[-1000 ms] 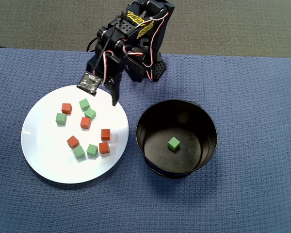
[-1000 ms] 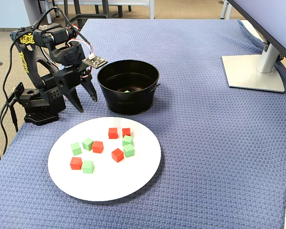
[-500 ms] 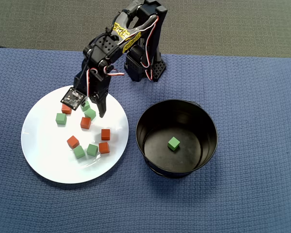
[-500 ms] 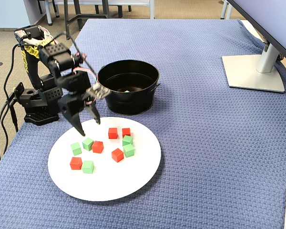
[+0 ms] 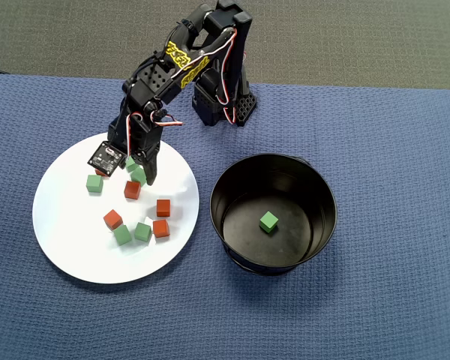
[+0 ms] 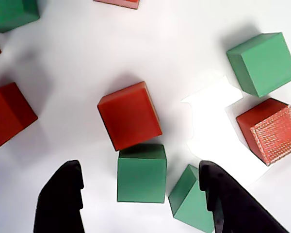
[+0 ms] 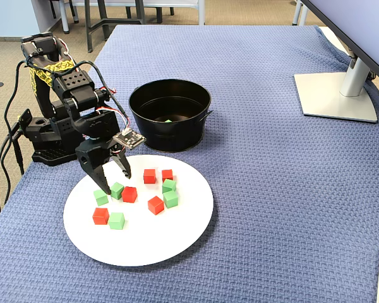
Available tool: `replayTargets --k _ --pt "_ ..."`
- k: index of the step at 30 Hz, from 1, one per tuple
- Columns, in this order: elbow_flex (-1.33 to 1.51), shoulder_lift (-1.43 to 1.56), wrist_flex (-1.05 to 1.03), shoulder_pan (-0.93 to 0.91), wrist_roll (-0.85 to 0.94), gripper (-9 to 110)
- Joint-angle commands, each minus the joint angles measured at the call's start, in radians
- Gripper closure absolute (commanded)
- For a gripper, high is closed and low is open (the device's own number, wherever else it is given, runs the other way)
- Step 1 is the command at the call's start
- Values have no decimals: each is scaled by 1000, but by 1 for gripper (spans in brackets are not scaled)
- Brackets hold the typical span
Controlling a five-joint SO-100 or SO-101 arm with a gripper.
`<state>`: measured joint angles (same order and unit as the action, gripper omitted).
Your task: Pick up the green cubes from the white plate and place them in the black recipient
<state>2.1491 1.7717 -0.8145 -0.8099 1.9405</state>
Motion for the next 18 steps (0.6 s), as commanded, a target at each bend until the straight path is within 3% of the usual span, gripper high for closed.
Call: replayTargets --k 1,18 --pt "-2 -5 32 -12 5 77" --pt "100 -23 146 12 -20 77"
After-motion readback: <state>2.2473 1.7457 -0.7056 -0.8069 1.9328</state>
